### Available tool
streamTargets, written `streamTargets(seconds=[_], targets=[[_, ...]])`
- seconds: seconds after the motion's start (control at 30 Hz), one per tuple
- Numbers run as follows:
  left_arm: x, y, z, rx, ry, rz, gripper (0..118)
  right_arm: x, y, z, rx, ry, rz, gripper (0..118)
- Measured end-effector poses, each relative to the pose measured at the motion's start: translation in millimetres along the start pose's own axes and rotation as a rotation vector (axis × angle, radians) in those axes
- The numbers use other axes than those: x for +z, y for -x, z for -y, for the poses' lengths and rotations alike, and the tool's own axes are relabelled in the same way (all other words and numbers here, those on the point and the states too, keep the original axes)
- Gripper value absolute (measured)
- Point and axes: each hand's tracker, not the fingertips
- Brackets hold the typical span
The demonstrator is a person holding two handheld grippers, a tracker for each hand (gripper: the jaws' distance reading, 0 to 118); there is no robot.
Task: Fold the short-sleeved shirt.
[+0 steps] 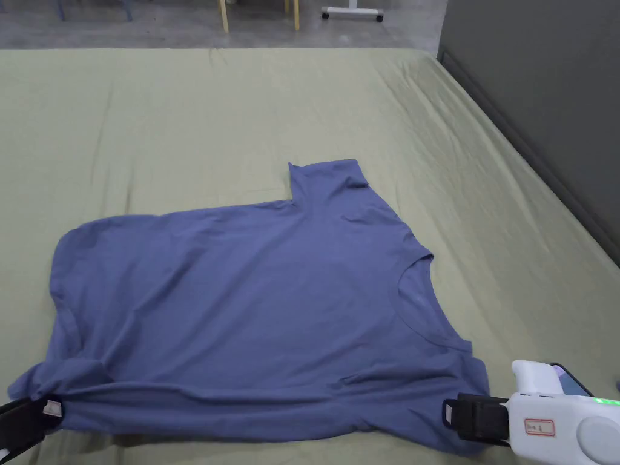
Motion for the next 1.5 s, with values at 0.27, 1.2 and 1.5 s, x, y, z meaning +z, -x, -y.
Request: streamTargets(seconds=[0.27, 1.2, 1.5], targets=[[-4, 14, 4, 0.0, 0.015, -0.029, 7, 2, 10, 9, 0.082, -0.044, 0.071, 9], [-198, -10, -143, -0.191, 0.21, -0.35, 7, -146, 106, -225, 0.271, -0.007, 0.271, 5], [-201, -3, -136, -0.161, 0.179, -0.322, 7, -137, 100, -226, 0.291, -0.102, 0.238, 10]])
